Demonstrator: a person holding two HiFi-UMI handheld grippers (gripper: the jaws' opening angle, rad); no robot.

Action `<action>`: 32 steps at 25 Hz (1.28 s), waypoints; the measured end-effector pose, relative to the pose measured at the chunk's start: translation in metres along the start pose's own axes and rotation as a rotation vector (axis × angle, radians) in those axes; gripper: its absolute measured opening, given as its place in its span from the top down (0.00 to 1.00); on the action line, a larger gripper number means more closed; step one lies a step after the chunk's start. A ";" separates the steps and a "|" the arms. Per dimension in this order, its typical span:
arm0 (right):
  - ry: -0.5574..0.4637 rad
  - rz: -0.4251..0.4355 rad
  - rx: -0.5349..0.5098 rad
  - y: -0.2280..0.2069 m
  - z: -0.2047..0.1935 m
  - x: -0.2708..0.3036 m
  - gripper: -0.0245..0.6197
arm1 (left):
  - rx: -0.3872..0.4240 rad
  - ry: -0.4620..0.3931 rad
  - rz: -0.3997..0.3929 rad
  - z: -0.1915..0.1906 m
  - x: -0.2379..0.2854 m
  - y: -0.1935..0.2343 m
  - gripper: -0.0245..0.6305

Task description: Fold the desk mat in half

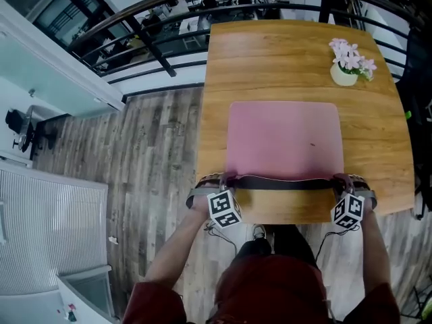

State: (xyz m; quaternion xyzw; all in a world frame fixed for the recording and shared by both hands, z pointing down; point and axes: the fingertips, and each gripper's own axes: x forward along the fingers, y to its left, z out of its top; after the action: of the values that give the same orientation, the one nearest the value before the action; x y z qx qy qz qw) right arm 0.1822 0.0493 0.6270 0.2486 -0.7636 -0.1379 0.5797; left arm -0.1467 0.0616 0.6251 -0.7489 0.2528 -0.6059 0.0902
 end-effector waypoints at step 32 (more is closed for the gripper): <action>-0.071 0.060 -0.024 -0.022 0.001 0.021 0.92 | -0.017 0.051 0.013 0.009 0.023 0.021 0.91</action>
State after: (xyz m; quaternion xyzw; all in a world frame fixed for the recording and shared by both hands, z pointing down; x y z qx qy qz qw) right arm 0.1817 0.0196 0.6333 0.2138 -0.7890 -0.1382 0.5591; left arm -0.1407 0.0308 0.6336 -0.7325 0.2647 -0.6219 0.0813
